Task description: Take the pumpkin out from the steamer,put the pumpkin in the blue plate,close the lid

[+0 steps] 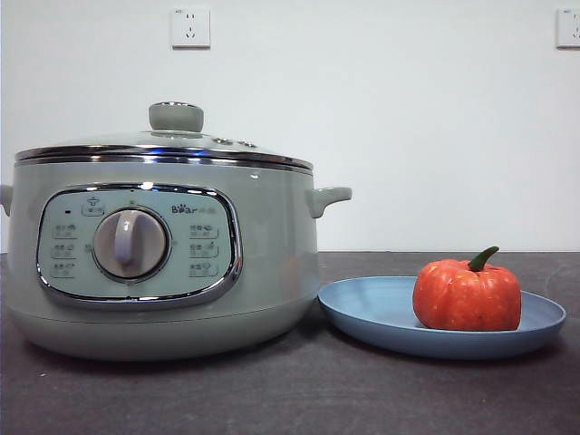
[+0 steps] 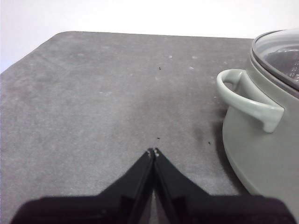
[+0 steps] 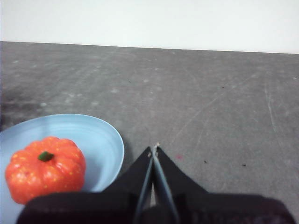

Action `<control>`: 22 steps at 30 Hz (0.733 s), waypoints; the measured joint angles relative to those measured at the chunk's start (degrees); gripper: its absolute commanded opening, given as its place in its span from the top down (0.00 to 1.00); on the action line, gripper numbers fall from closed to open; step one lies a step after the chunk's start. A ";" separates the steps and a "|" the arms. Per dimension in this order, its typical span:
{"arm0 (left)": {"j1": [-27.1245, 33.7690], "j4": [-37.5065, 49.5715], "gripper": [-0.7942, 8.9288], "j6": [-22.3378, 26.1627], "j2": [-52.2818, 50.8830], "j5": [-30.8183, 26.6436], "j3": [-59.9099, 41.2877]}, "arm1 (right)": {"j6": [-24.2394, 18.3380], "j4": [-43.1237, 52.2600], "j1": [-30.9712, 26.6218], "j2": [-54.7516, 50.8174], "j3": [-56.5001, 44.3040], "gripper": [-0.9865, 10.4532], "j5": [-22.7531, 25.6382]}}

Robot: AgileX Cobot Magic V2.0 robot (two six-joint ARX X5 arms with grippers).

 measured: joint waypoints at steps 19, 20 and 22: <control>0.00 0.02 0.92 0.00 0.00 0.00 0.00 | -0.63 1.44 -0.22 -0.09 -1.60 0.91 0.17; 0.00 0.02 0.92 0.00 0.00 0.00 0.00 | -0.66 1.44 -0.22 -0.09 -1.60 0.91 0.17; 0.00 0.02 0.92 0.00 0.00 0.00 0.00 | -0.66 1.44 -0.22 -0.09 -1.60 0.91 0.17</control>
